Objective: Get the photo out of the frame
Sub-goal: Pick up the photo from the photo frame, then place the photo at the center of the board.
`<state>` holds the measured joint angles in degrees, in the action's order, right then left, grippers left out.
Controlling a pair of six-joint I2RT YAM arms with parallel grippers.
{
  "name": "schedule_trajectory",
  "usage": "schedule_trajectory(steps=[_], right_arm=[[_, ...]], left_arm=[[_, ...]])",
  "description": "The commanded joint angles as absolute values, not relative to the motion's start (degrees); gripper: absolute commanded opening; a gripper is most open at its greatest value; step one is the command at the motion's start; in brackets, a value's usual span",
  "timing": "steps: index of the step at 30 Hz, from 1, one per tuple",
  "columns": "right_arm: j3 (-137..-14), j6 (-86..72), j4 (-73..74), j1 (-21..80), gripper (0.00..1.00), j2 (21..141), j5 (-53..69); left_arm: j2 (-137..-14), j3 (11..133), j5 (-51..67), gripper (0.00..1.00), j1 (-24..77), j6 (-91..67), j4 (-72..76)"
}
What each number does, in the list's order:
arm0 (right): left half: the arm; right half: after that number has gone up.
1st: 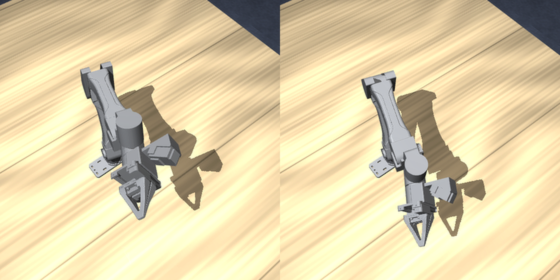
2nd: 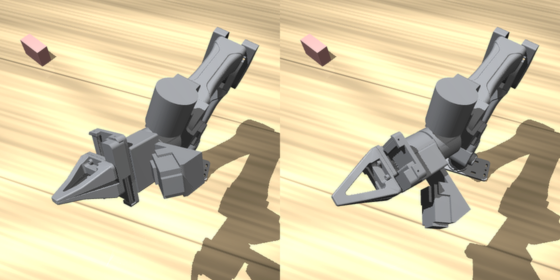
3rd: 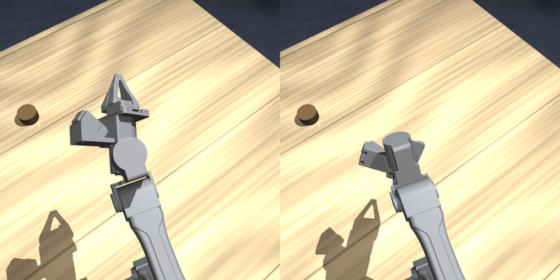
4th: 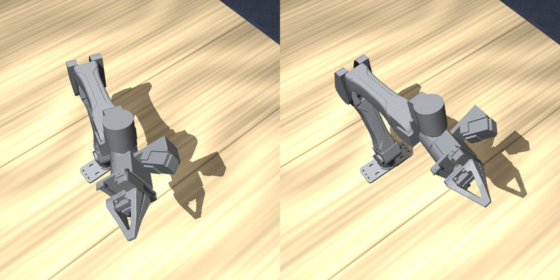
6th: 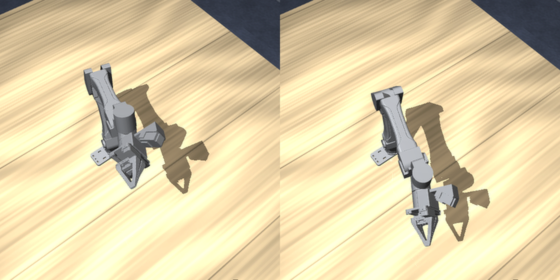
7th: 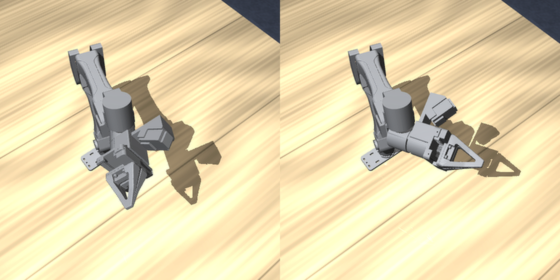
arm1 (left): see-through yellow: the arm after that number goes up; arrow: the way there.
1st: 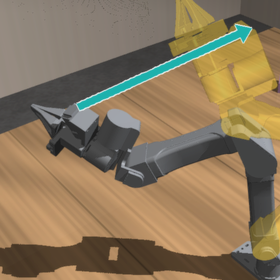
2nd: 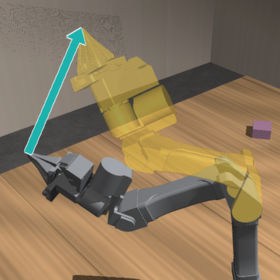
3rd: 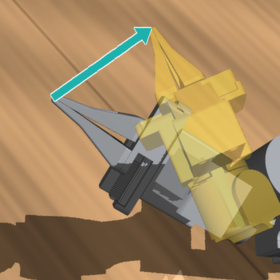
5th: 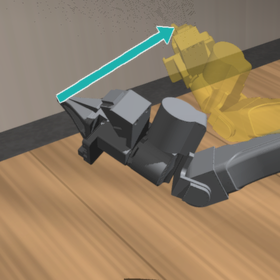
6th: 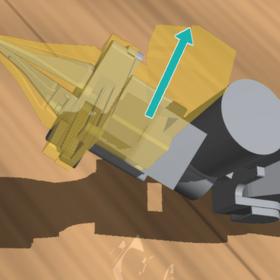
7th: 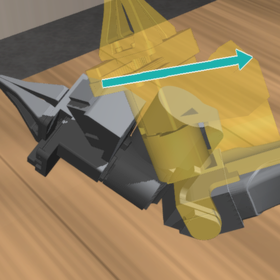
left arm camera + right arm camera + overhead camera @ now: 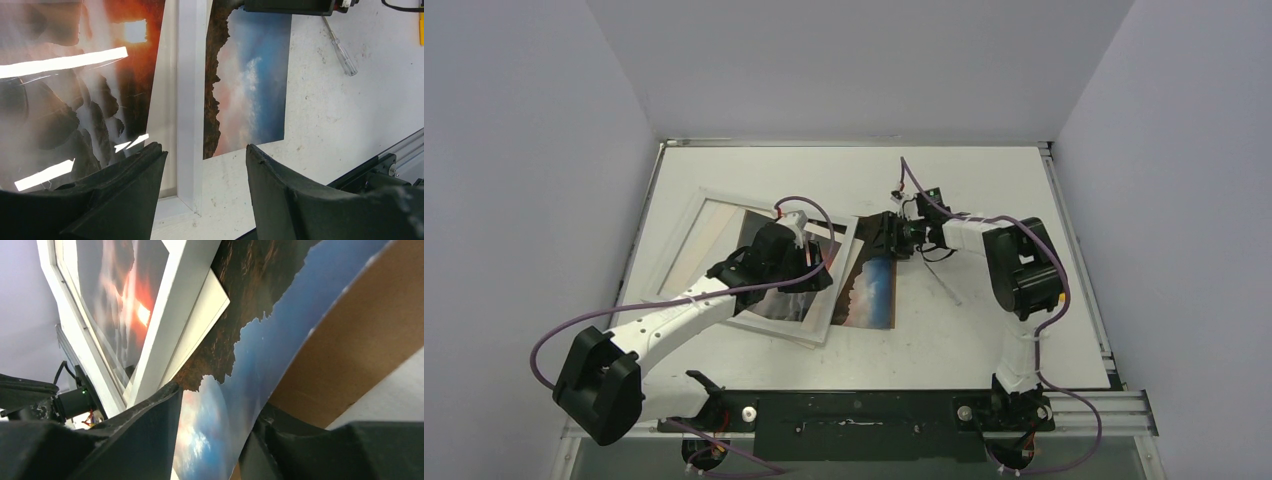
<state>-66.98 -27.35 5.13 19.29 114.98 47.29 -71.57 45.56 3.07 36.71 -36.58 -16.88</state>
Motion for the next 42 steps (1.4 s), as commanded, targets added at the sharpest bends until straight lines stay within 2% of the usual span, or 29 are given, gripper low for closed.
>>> schedule_trajectory(steps=[1,4,5,11,17,24,29,35,42], right_arm=[[-64.75,-28.14,0.44,20.32,0.36,110.69,43.69],[-66.12,-28.04,1.71,20.10,0.07,110.96,43.12],[-66.77,-27.96,2.43,19.96,0.06,110.48,43.07],[-69.45,-28.94,5.74,17.68,0.05,103.87,43.69],[-76.74,-25.41,17.96,13.71,0.05,98.56,43.14],[-84.96,-20.06,32.22,1.25,0.05,94.28,32.25],[-88.26,-19.34,36.96,-3.19,0.05,91.72,25.78],[-82.54,-21.61,36.35,-6.00,0.05,83.23,15.07],[-63.61,-26.91,28.01,-14.14,0.05,71.64,11.24]], left_arm=[[-69.40,45.78,1.62,0.59,36.72,-35.20,-16.44],[-68.74,46.08,0.55,0.59,36.74,-34.75,-17.62],[-68.47,46.18,0.45,0.59,36.74,-34.64,-17.93],[-67.12,46.59,-1.78,0.59,36.55,-34.10,-19.07],[-66.33,46.58,-1.95,0.59,36.48,-33.89,-19.14],[-66.32,46.96,-1.66,0.59,36.56,-33.50,-18.22],[-66.48,47.25,-2.23,0.59,36.82,-34.34,-17.99],[-65.68,46.13,-3.36,0.59,37.05,-35.43,-16.87],[-65.70,43.77,-5.05,0.59,39.41,-38.42,-13.52]])
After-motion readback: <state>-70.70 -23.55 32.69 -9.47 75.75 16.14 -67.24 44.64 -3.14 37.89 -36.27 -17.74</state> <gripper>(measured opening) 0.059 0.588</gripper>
